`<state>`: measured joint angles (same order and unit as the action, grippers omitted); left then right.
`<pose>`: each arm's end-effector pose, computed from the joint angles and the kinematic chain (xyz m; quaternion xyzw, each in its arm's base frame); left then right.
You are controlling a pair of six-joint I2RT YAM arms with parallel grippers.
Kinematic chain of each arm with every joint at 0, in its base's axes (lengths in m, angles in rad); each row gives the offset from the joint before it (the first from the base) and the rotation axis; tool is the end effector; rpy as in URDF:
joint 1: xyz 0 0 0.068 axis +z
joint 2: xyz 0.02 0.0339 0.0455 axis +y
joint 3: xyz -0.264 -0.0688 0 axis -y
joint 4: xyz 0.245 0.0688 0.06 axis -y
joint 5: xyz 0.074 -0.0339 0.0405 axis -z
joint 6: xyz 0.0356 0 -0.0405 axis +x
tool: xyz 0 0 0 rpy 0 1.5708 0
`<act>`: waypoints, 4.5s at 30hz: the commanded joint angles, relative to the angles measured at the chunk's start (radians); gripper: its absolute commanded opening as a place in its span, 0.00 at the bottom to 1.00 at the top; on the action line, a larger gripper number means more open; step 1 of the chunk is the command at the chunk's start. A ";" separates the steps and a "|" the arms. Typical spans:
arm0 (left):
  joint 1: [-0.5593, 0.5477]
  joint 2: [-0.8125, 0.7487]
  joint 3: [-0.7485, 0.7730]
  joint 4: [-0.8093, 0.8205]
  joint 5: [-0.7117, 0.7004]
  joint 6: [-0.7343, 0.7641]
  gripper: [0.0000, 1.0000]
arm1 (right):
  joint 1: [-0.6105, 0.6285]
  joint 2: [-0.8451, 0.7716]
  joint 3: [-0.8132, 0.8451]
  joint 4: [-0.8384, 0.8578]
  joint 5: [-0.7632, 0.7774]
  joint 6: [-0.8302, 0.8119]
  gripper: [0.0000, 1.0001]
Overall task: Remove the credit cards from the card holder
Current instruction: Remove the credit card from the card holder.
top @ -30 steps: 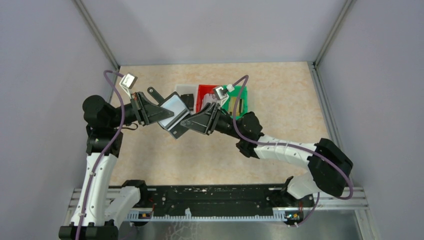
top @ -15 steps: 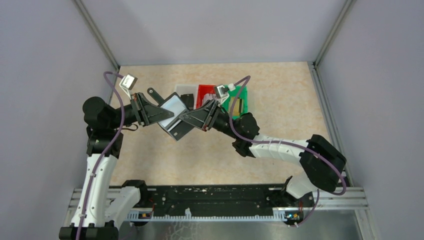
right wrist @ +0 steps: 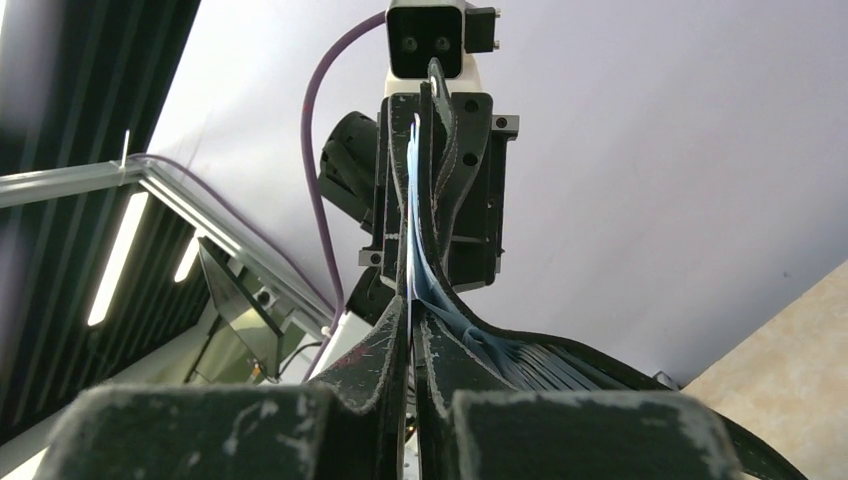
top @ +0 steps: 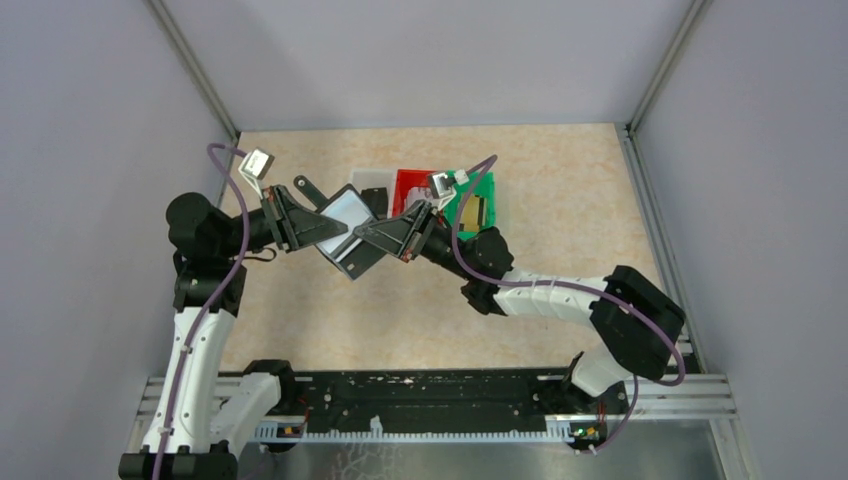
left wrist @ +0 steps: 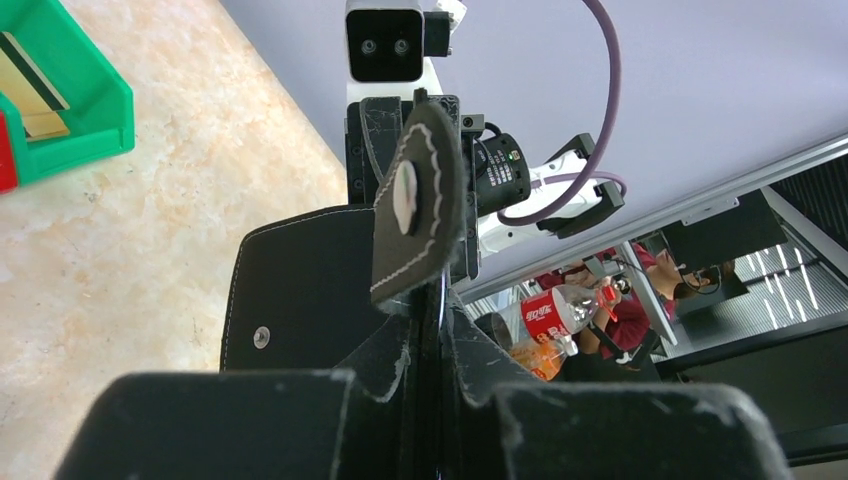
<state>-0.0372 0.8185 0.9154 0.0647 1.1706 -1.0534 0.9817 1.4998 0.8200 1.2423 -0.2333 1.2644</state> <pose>0.1630 -0.0389 0.4038 0.1050 0.6765 -0.6353 0.3574 0.1717 0.2718 0.3274 -0.0333 0.4894 0.8083 0.3258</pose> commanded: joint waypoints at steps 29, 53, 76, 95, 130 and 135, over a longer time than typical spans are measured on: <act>0.010 -0.013 0.039 0.105 0.036 -0.073 0.22 | 0.042 0.005 -0.069 0.085 0.085 -0.078 0.00; 0.020 0.003 0.024 0.242 0.045 -0.208 0.38 | 0.061 -0.004 -0.095 0.083 0.128 -0.107 0.00; 0.058 -0.015 0.016 0.167 0.003 -0.159 0.00 | 0.090 0.021 -0.107 0.161 0.159 -0.122 0.08; 0.091 -0.020 0.025 0.024 -0.064 -0.133 0.00 | 0.101 0.060 -0.070 0.280 0.156 -0.122 0.05; 0.164 -0.005 0.096 -0.129 -0.119 -0.035 0.00 | 0.084 -0.014 -0.122 0.176 0.122 -0.079 0.00; 0.179 0.047 0.145 -0.268 -0.123 0.146 0.00 | 0.031 -0.141 -0.213 0.032 0.062 -0.050 0.00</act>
<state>0.1272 0.8352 1.0019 -0.1169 1.0676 -1.0519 1.0504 1.4914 0.6601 1.3300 -0.1207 1.2011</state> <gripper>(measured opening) 0.027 0.006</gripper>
